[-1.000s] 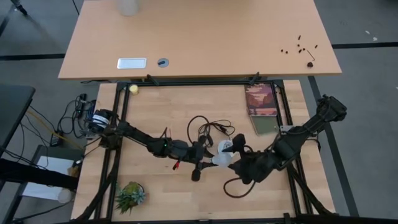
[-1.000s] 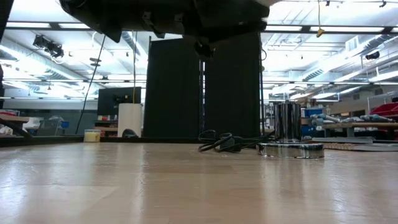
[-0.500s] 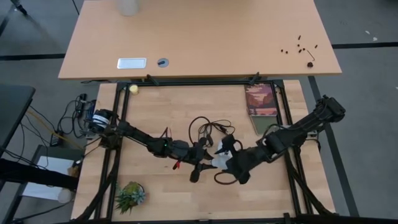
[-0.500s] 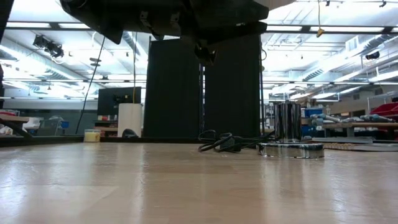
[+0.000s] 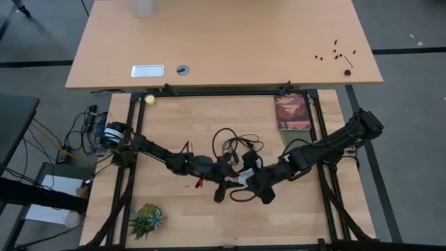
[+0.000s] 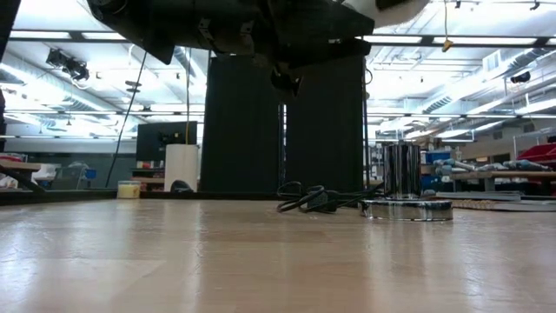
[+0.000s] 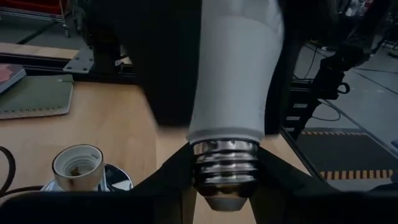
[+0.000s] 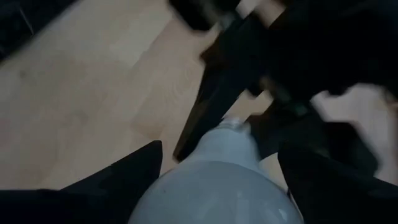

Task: Screw lightbulb
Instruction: Insert the lightbulb into the silver lamp

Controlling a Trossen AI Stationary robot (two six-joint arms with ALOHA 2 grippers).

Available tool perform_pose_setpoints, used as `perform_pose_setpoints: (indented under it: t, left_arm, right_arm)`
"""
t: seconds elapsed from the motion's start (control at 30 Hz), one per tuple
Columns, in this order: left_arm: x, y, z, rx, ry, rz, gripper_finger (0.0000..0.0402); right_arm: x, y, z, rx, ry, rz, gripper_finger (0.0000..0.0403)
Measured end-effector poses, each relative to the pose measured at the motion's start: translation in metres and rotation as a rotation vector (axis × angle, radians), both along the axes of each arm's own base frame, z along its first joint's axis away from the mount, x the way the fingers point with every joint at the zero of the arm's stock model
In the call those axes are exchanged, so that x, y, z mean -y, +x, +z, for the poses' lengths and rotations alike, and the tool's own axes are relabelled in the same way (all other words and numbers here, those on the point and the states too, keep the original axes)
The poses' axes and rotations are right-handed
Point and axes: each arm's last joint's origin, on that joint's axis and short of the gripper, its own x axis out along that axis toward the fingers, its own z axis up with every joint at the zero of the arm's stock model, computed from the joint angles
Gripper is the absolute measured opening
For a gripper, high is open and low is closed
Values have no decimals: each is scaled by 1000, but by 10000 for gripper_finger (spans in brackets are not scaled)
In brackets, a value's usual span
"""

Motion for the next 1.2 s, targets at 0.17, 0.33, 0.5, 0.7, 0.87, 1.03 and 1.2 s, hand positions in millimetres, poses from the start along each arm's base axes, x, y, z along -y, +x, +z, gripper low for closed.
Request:
perform_pose_setpoints:
  t: [0.17,0.33,0.5,0.7,0.87,1.03,1.2]
  left_arm:
    - [-1,0,-1,-5,-7,5,121]
    - [-1,0,0,-1,-19,10,121]
    - [-1,0,0,1,-11,9,121]
    - [-2,0,1,9,4,7,121]
    - [-1,1,2,19,4,6,121]
    - [-2,0,-1,-6,38,9,124]
    - [-3,-1,-6,-44,114,57,134]
  right_arm:
    - [0,2,-4,-15,-21,14,308]
    - [0,2,-3,-3,-30,6,284]
    - [1,3,-4,-5,-33,2,251]
    - [2,2,-1,4,-25,-6,254]
    - [5,-1,5,22,-8,-28,266]
    - [10,-12,17,30,8,-48,249]
    - [22,-26,31,27,72,-128,261]
